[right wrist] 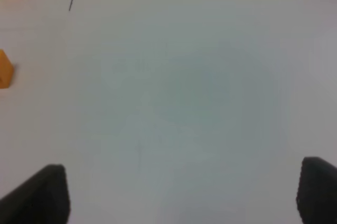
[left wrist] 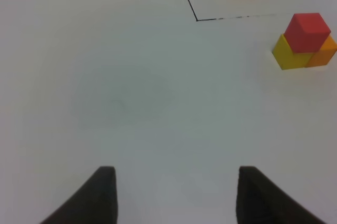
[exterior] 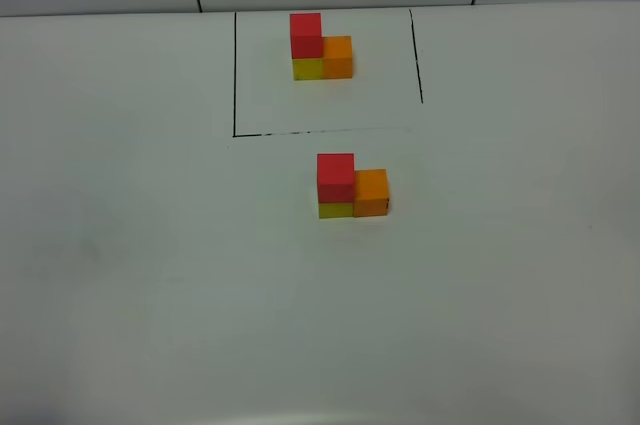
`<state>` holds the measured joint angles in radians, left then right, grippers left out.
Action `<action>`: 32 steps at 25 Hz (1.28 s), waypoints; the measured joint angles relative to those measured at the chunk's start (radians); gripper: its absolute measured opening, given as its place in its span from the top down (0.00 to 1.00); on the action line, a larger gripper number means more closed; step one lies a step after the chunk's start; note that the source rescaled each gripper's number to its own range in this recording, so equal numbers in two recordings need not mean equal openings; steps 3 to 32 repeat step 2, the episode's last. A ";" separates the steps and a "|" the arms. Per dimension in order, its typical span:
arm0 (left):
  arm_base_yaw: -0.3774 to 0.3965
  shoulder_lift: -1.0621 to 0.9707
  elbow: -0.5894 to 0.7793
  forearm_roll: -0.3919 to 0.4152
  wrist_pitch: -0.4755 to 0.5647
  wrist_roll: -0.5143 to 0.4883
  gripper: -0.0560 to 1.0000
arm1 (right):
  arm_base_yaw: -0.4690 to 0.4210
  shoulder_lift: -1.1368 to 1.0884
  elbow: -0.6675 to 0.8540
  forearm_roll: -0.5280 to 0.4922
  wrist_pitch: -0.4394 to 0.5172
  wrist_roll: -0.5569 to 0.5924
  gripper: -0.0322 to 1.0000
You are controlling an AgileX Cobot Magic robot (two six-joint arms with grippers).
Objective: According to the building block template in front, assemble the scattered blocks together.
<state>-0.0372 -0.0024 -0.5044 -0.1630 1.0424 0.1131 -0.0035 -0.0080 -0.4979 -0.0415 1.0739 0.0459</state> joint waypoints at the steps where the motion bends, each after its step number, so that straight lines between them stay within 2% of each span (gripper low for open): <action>1: 0.000 0.000 0.000 0.000 0.000 0.000 0.83 | 0.000 0.000 0.000 0.000 0.000 0.000 0.24; 32: 0.000 0.000 0.000 0.000 0.000 0.000 0.83 | 0.000 0.000 0.000 0.000 0.000 0.000 0.24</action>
